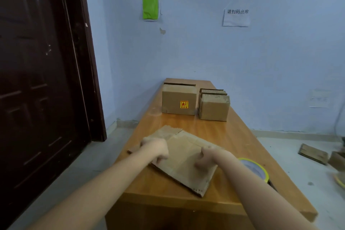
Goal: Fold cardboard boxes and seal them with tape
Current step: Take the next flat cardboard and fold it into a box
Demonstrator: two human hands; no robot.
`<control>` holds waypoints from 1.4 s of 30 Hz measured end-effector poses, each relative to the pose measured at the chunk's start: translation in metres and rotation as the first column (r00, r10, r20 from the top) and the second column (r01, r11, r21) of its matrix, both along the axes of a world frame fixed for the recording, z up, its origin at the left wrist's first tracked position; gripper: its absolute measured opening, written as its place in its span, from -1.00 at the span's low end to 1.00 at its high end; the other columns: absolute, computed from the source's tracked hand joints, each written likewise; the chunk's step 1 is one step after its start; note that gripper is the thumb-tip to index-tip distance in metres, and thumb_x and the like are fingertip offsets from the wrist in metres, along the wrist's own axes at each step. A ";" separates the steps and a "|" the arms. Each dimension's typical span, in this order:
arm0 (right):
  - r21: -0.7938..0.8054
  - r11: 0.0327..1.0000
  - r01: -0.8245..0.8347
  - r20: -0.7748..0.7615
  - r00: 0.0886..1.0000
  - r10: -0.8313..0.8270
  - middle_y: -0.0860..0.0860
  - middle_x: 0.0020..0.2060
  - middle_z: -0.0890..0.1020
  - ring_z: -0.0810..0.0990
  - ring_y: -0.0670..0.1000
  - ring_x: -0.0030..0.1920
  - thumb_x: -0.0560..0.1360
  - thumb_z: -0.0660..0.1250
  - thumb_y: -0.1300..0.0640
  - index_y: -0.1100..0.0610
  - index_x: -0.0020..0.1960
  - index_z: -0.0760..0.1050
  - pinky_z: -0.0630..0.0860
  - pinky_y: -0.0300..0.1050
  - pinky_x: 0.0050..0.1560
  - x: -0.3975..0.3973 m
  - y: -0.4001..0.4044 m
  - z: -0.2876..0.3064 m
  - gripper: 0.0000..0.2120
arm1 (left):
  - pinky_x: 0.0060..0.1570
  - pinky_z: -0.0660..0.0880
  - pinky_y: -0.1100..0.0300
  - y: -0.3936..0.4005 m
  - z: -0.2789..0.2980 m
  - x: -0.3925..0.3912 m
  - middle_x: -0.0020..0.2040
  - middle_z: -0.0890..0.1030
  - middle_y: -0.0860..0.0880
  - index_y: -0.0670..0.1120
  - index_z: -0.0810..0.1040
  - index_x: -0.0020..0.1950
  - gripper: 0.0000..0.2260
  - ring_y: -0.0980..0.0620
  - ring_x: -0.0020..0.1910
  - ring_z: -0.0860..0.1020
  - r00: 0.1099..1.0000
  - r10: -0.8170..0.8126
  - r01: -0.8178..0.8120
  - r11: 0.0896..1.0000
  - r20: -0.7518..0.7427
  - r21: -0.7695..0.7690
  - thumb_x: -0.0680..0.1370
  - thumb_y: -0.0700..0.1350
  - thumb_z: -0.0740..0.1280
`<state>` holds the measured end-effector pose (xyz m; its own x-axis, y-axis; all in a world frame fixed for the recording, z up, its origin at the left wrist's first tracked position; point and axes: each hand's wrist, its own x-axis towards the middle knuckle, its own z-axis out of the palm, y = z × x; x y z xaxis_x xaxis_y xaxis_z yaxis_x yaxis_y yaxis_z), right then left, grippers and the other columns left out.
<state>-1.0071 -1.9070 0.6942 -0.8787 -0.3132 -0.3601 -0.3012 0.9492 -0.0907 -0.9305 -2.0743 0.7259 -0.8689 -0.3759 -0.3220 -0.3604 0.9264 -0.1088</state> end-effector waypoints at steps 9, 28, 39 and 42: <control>-0.276 0.954 -0.114 -0.058 0.993 0.102 0.03 0.36 0.34 0.42 0.04 0.28 0.54 0.25 0.07 0.09 0.41 0.29 0.42 -0.12 0.25 -0.031 0.009 -0.011 -0.54 | 0.20 0.44 -0.03 -0.124 -0.057 -0.065 0.35 0.45 -0.13 -0.14 0.42 0.37 -0.52 -0.14 0.22 0.49 0.935 0.323 -0.291 0.935 -0.145 0.202 0.58 0.12 0.11; -0.506 0.754 0.419 0.140 0.903 -0.407 0.18 0.31 0.40 0.41 0.18 0.29 0.57 0.21 -0.03 0.22 0.39 0.30 0.44 0.05 0.27 -0.018 -0.005 0.010 -0.52 | 0.34 0.30 0.00 -0.088 -0.042 -0.037 0.51 0.09 -0.23 -0.28 0.01 0.53 -0.24 -0.24 0.42 0.25 0.819 0.517 -0.275 0.735 -0.249 0.620 0.57 0.21 0.18; -0.629 0.745 0.222 -0.101 0.927 -0.361 0.02 -0.13 0.37 0.38 0.15 0.27 0.50 0.37 -0.03 0.15 0.13 0.36 0.42 -0.01 0.21 0.005 0.015 0.068 -0.65 | 0.43 0.18 -0.11 -0.074 0.015 -0.022 0.54 0.07 -0.20 -0.22 -0.02 0.54 -0.07 -0.21 0.49 0.14 0.793 0.500 -0.063 0.637 -0.349 0.768 0.45 0.37 0.22; -0.665 0.702 0.254 -0.098 0.902 -0.420 0.13 0.13 0.41 0.39 0.13 0.24 0.43 0.45 -0.06 0.20 0.29 0.34 0.48 -0.02 0.08 0.005 0.021 0.074 -0.43 | 0.39 0.24 -0.14 -0.072 0.023 -0.021 0.54 0.08 -0.19 -0.23 -0.03 0.54 0.03 -0.21 0.49 0.16 0.816 0.454 -0.042 0.663 -0.357 0.747 0.36 0.42 0.28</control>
